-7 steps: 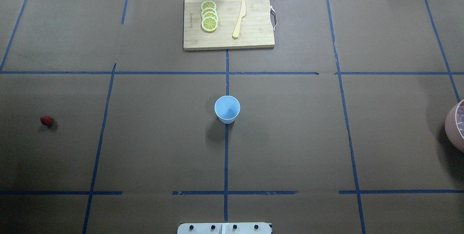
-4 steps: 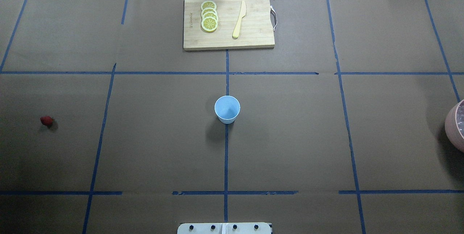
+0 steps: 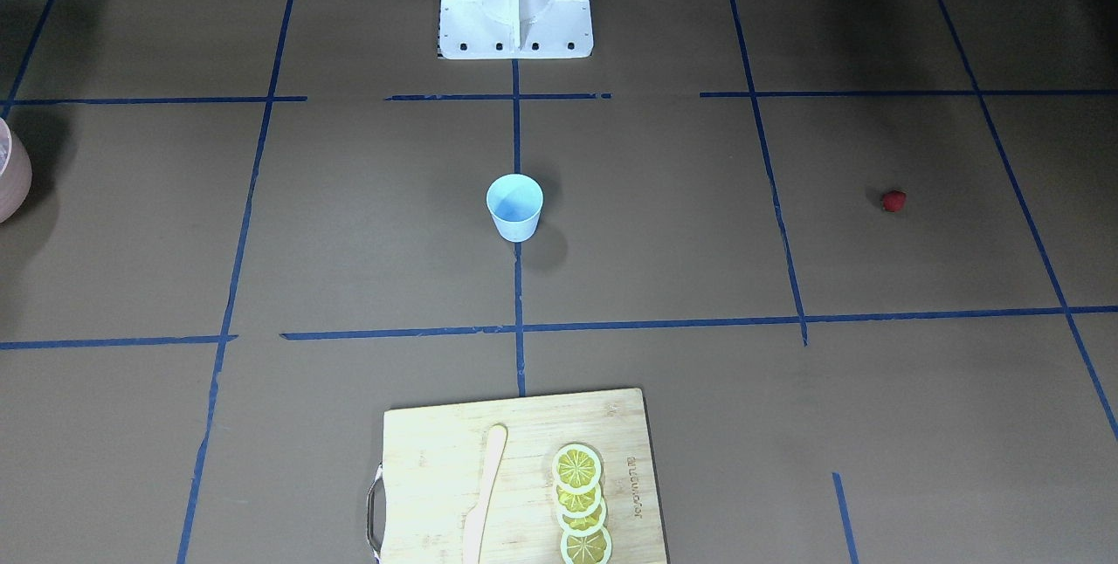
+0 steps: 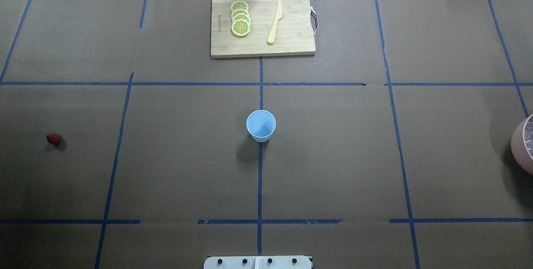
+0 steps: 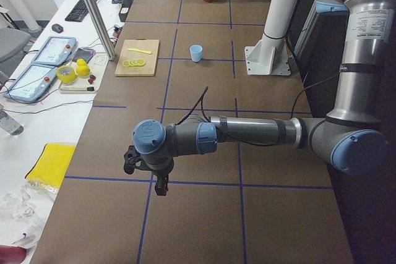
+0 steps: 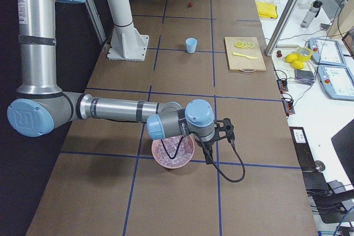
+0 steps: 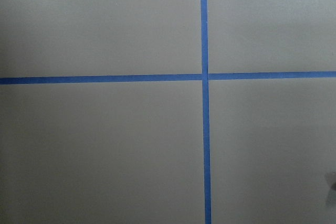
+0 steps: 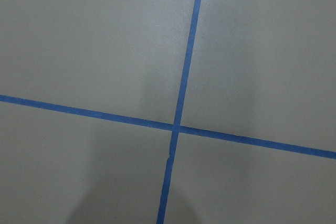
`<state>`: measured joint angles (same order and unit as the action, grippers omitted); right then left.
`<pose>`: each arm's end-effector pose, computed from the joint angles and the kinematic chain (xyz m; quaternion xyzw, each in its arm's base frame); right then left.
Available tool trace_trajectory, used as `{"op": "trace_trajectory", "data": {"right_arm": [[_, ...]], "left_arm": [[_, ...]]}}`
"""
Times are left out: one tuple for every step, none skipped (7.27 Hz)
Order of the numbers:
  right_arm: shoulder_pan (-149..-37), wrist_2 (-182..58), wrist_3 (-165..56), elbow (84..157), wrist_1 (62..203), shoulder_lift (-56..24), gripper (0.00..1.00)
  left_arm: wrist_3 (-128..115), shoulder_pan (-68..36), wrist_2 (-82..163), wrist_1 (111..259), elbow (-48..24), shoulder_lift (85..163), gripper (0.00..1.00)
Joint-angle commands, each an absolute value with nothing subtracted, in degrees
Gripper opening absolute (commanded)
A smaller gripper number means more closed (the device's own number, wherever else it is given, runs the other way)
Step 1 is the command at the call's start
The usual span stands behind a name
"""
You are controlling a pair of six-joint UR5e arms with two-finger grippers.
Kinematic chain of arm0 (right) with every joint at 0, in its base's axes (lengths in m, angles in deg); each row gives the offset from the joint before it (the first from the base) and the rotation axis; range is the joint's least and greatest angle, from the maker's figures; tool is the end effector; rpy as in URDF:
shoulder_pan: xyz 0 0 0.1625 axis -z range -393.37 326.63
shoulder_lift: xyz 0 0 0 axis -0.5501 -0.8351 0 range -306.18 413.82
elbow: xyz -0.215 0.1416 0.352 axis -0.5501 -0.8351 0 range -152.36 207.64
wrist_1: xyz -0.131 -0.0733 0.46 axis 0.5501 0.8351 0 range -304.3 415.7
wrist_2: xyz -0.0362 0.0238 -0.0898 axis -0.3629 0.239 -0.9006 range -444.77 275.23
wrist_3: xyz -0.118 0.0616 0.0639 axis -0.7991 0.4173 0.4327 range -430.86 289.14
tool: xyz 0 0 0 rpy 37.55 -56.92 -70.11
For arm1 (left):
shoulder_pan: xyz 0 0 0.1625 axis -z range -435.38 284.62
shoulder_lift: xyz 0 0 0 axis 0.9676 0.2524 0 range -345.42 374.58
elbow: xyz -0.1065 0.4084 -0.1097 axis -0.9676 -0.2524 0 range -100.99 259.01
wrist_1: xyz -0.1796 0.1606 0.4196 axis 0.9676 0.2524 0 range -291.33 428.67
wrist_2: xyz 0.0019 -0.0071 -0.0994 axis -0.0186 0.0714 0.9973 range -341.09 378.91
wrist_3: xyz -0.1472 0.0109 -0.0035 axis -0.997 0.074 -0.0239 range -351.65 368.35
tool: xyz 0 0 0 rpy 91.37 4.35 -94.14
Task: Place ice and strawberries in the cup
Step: 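Move the right gripper over the pink bowl of ice cubes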
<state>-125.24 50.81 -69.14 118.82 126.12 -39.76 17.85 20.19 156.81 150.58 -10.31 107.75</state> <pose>0.0462 -0.5621 0.6865 0.1382 -0.3829 -0.0293 0.9129 -0.0796 -0.5734 0.6859 0.0089 0.4078 0.0115 0.9130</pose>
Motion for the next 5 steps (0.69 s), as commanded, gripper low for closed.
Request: {"op": "trace_trajectory", "data": {"right_arm": [[-120.8, 50.1, -65.8, 119.7, 123.6, -39.9, 0.99], [-117.8, 50.1, -65.7, 119.7, 123.7, -39.7, 0.99], [-115.9, 49.8, -65.1, 121.1, 124.3, -39.9, 0.98], [-115.6, 49.9, -65.4, 123.8, 124.5, -40.7, 0.99], [-114.2, 50.4, -65.8, 124.8, 125.3, -41.7, 0.99]], "left_arm": [[17.8, 20.3, 156.7, 150.6, -10.4, 107.7, 1.0], [17.8, 20.4, 156.8, 150.6, -10.4, 107.7, 1.0], [17.8, 20.6, 156.8, 150.6, -10.4, 107.7, 1.0], [17.8, 21.0, 156.8, 150.6, -10.5, 107.4, 1.0], [17.8, 21.1, 156.8, 150.7, -11.3, 106.3, 1.0]]}}
